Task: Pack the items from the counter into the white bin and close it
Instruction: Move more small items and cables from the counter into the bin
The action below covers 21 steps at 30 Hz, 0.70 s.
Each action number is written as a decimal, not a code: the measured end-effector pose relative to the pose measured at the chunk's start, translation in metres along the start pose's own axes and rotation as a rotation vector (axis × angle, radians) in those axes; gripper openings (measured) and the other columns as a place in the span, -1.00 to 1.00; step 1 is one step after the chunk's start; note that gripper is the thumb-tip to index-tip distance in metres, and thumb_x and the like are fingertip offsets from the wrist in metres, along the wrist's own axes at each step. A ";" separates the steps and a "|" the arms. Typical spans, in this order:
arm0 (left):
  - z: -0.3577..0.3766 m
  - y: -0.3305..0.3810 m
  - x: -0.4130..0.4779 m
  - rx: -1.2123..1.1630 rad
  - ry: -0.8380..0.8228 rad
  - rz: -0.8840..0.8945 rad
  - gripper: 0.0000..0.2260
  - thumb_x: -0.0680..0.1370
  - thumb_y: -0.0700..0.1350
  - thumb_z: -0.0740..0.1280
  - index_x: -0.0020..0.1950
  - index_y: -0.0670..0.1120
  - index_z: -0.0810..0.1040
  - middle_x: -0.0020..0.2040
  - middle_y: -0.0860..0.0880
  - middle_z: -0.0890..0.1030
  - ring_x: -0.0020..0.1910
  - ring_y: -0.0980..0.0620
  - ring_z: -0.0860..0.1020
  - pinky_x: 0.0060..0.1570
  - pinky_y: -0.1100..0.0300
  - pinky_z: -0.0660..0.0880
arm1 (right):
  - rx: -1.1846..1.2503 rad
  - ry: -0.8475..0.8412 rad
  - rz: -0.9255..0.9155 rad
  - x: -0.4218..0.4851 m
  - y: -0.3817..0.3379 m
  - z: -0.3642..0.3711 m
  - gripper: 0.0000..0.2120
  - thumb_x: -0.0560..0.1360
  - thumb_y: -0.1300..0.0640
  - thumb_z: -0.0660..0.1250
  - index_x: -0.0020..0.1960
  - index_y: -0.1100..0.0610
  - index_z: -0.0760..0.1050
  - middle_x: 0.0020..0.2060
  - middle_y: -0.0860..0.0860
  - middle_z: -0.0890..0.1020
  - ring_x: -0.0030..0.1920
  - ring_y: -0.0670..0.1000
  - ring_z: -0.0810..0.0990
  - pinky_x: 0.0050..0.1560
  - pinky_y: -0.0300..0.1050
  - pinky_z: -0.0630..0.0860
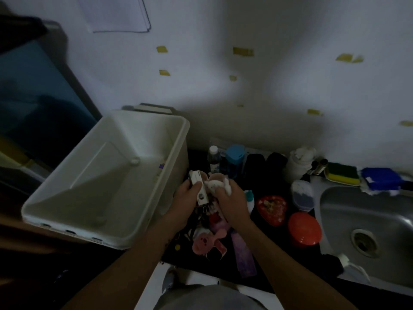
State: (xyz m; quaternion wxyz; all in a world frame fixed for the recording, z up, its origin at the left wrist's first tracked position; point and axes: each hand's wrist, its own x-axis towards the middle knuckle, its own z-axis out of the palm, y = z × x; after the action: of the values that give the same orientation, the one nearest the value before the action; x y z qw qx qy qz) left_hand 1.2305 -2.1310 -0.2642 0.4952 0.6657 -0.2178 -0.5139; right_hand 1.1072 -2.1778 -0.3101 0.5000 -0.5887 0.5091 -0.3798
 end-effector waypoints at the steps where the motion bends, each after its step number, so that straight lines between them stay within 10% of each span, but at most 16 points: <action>1: -0.001 0.008 0.001 0.000 -0.007 0.022 -0.76 0.65 -0.10 0.20 0.26 -0.13 0.54 0.10 -0.18 0.65 0.08 -0.18 0.62 0.10 -0.05 0.58 | 0.031 0.006 0.000 0.003 -0.006 0.000 -0.96 0.45 0.05 0.28 -0.18 -0.07 0.47 -0.29 -0.17 0.58 -0.26 -0.22 0.55 -0.26 -0.30 0.46; 15: -0.112 0.107 0.044 0.080 -0.023 0.251 -0.85 0.64 -0.06 0.22 0.12 0.00 0.56 -0.12 -0.05 0.70 -0.15 -0.04 0.67 -0.14 -0.01 0.61 | 0.287 -0.045 0.041 0.050 -0.106 0.090 -0.85 0.61 0.14 0.22 -0.09 0.11 0.52 -0.40 -0.08 0.60 -0.38 -0.09 0.58 -0.41 -0.25 0.47; 21: -0.180 0.116 0.083 0.141 0.027 0.270 -0.75 0.65 -0.10 0.21 0.33 -0.07 0.44 0.10 -0.12 0.64 -0.13 0.06 0.61 -0.43 0.35 0.48 | 0.228 -0.083 0.113 0.073 -0.129 0.164 -0.88 0.59 0.04 0.21 0.04 -0.02 0.51 -0.13 0.05 0.64 -0.19 0.00 0.66 -0.24 -0.08 0.60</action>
State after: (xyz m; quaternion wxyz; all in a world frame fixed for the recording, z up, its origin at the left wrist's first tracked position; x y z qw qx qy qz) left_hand 1.4494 -2.1667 -0.2036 0.5148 0.6704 -0.3339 -0.4171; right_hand 1.3065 -2.2188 -0.2235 0.6050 -0.5136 0.4739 -0.3817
